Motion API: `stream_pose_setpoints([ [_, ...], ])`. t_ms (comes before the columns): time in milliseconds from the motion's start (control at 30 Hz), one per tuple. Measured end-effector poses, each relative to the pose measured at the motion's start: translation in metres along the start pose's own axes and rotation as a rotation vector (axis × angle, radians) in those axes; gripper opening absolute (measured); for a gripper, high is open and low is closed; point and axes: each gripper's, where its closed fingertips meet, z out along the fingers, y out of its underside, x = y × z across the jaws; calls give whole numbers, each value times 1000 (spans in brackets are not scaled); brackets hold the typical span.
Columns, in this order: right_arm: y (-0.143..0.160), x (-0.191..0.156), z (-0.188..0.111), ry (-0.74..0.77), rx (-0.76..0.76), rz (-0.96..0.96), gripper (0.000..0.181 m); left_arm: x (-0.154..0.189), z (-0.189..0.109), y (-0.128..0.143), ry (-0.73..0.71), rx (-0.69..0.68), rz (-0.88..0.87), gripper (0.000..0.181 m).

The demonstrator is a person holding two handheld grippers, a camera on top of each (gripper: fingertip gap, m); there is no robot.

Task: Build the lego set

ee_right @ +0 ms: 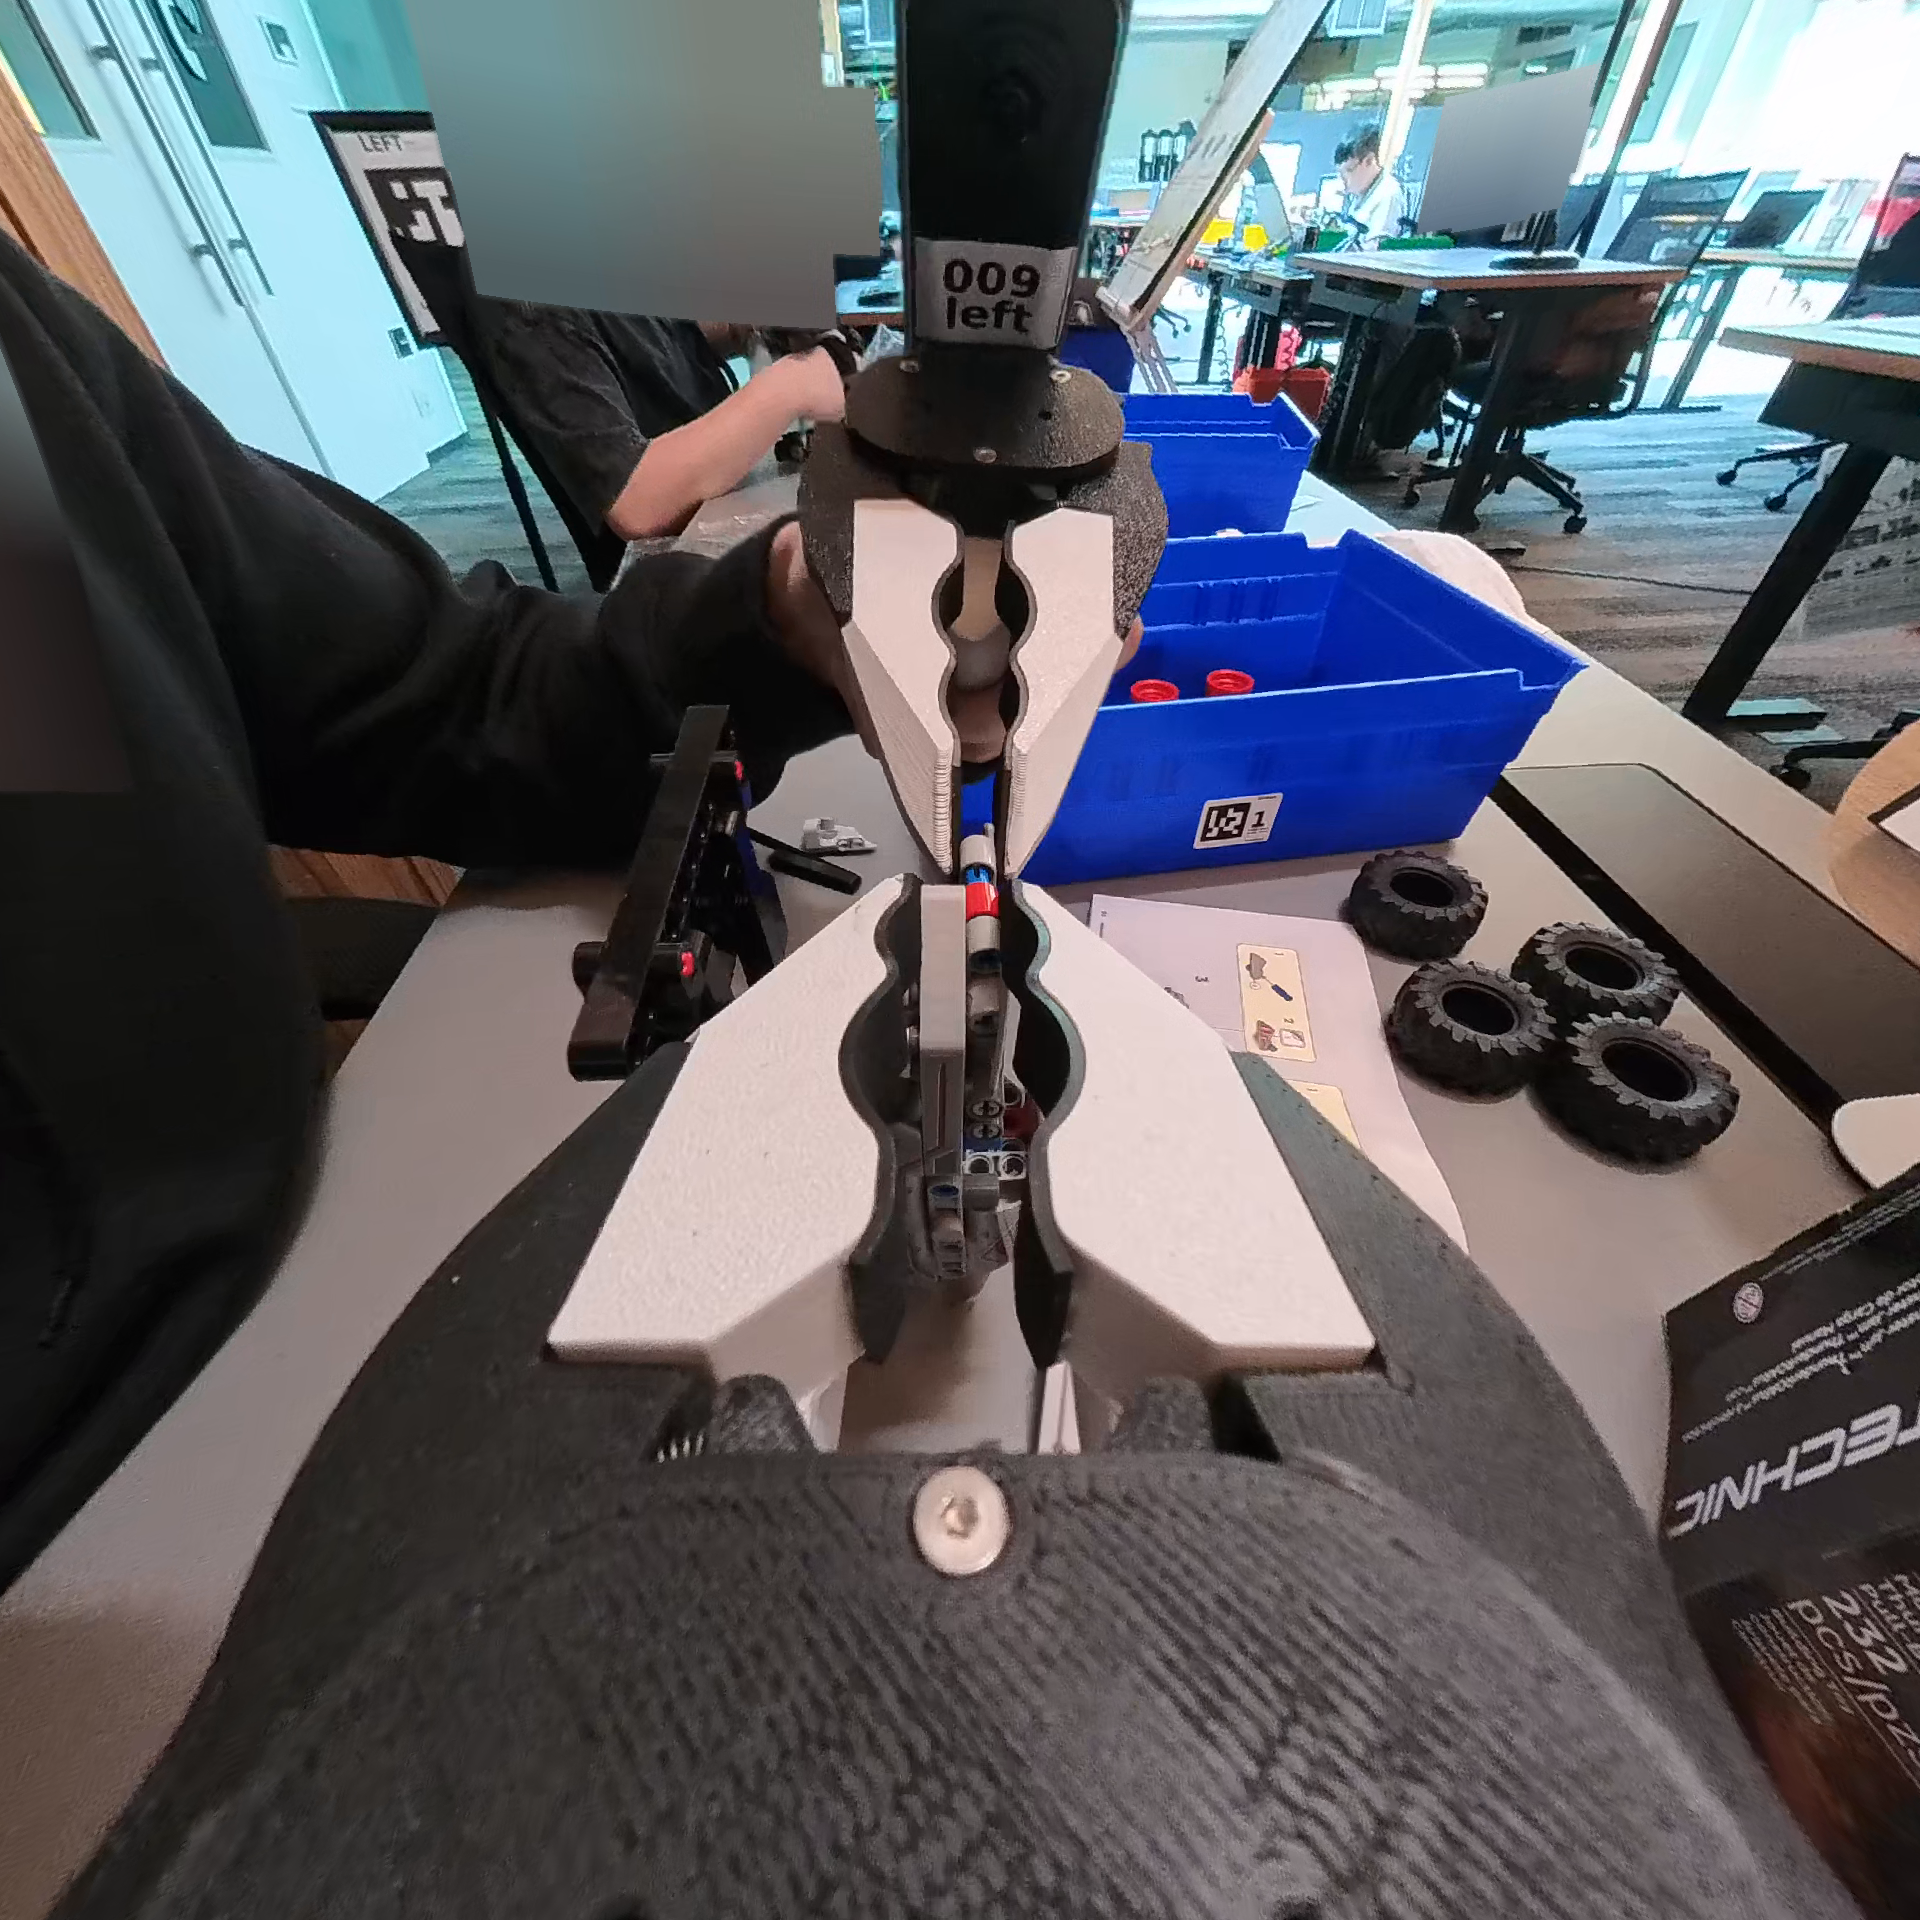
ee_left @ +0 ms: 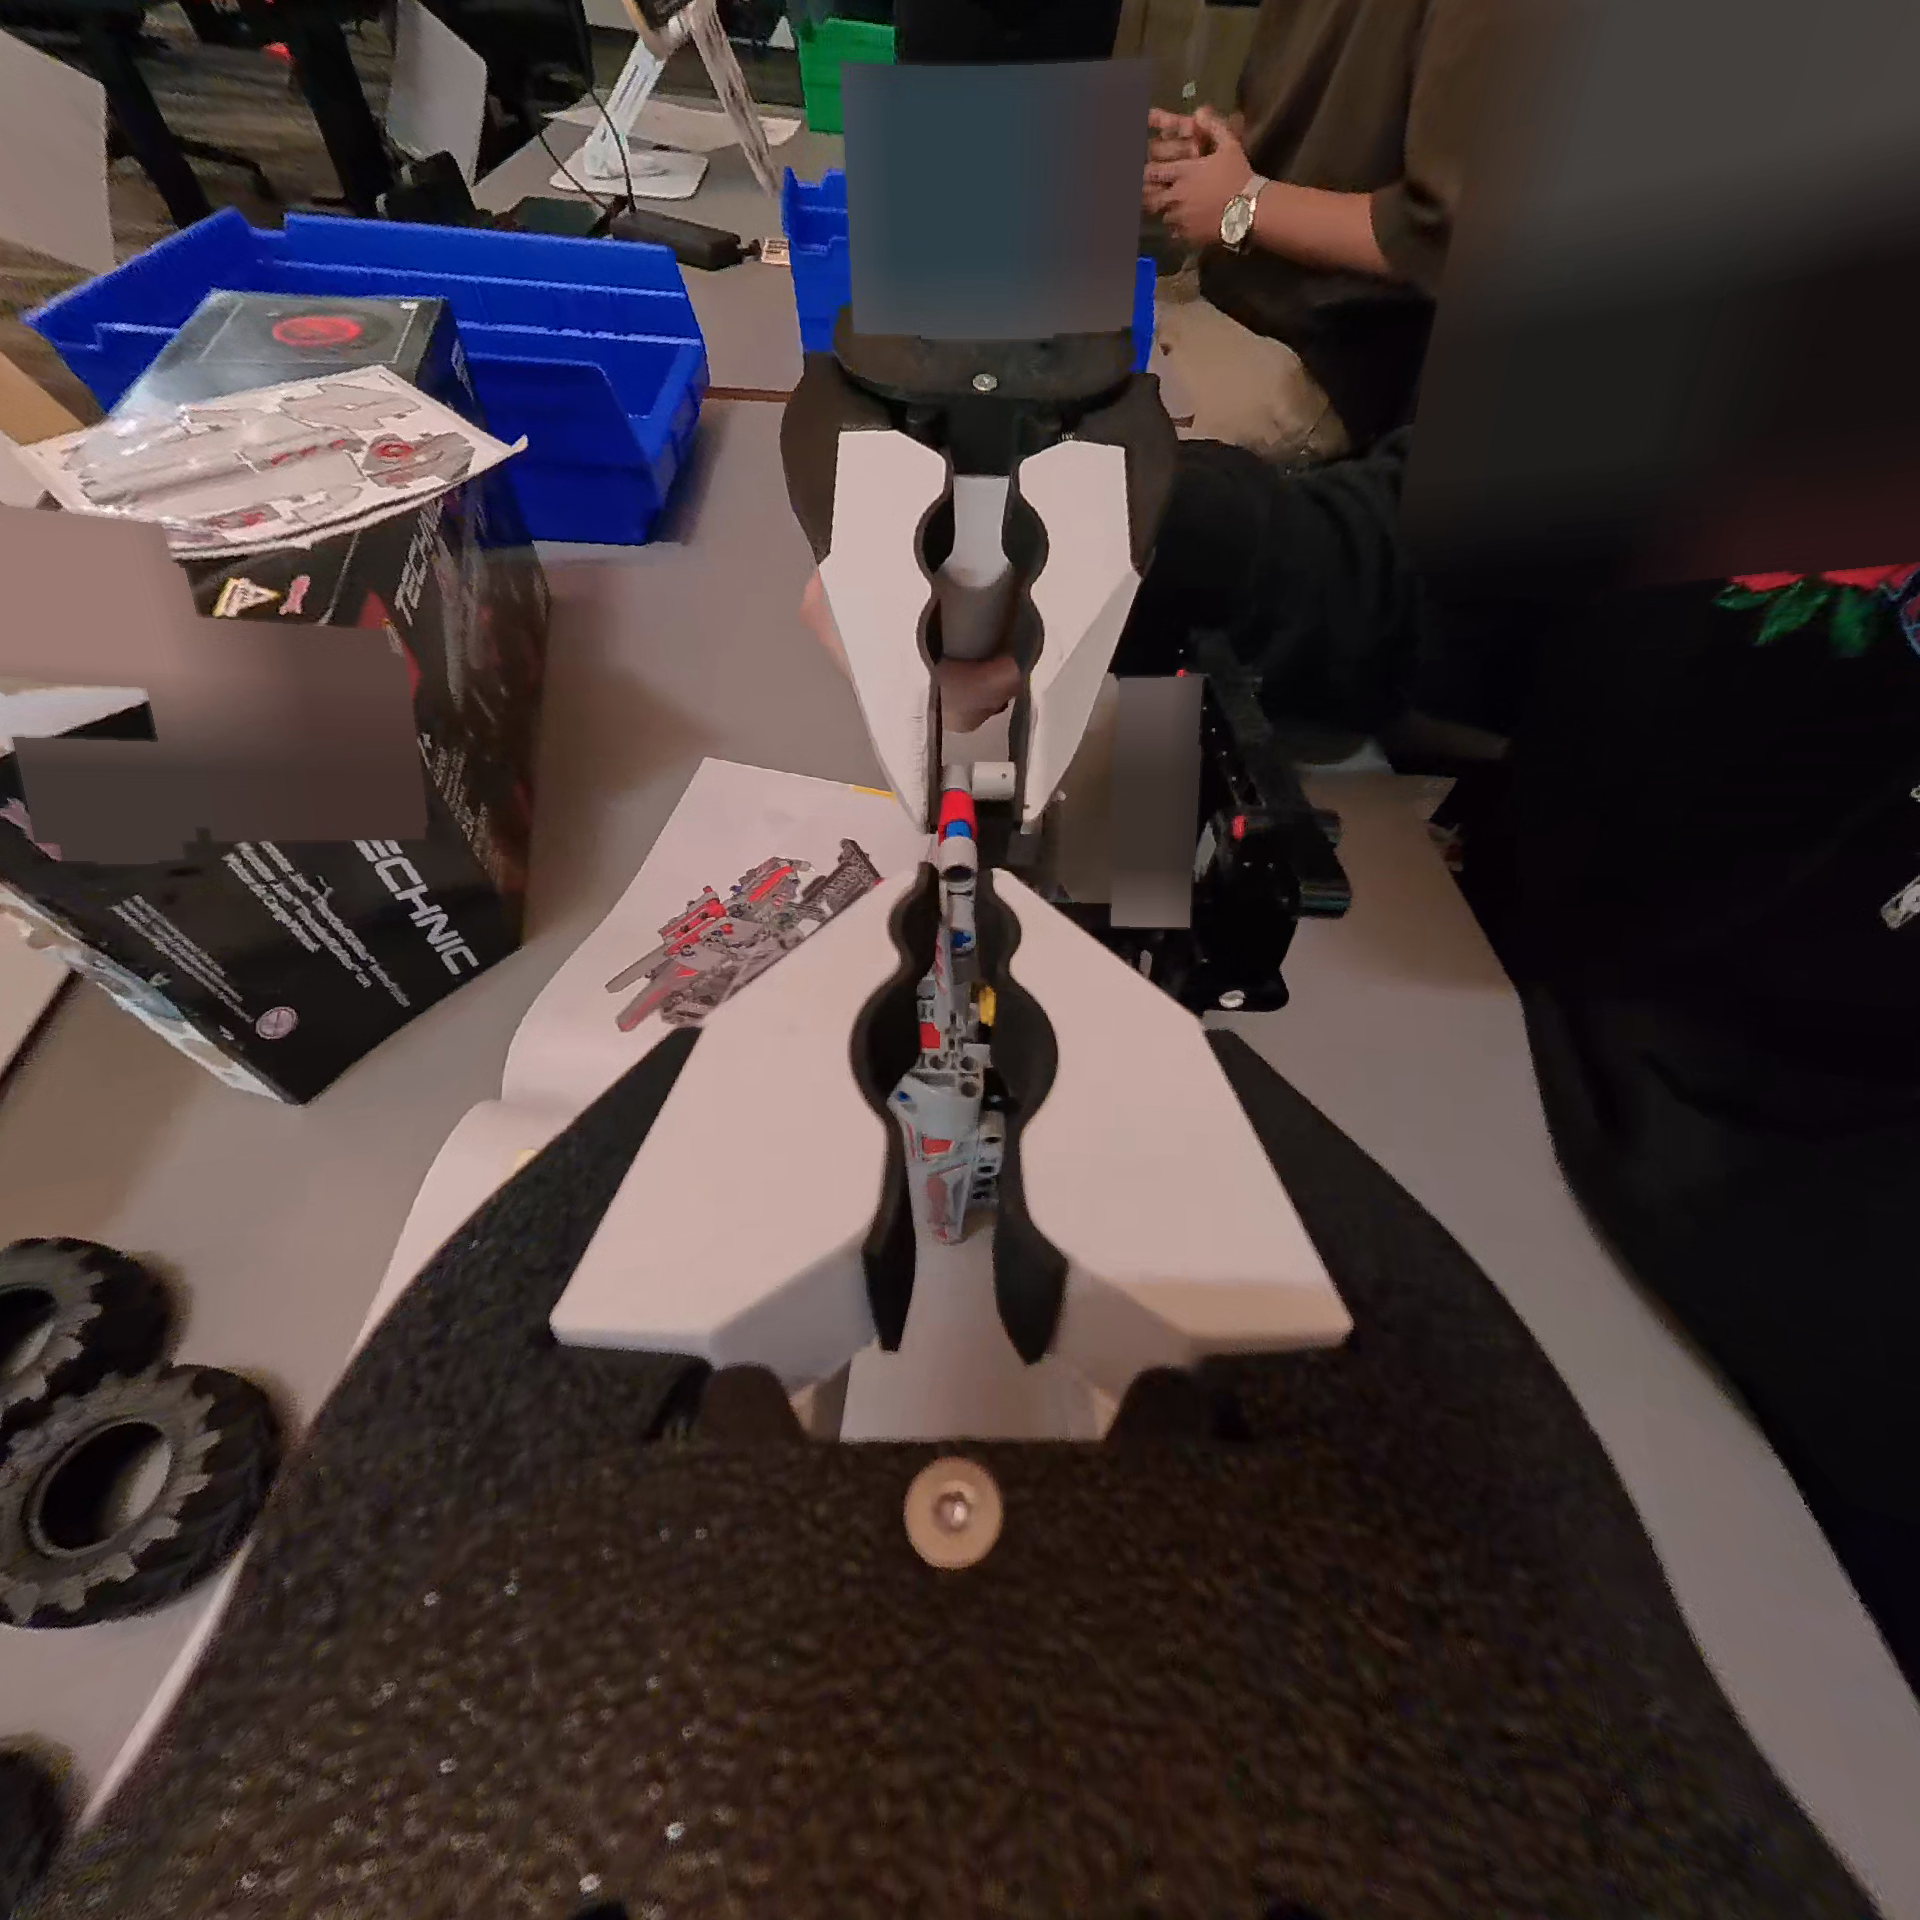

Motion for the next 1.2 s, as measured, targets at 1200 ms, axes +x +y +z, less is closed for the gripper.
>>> stream_pose_setpoints([
  [1200, 16, -2, -26, 171, -190, 152, 55, 6, 10, -8, -102, -15, 204, 6],
])
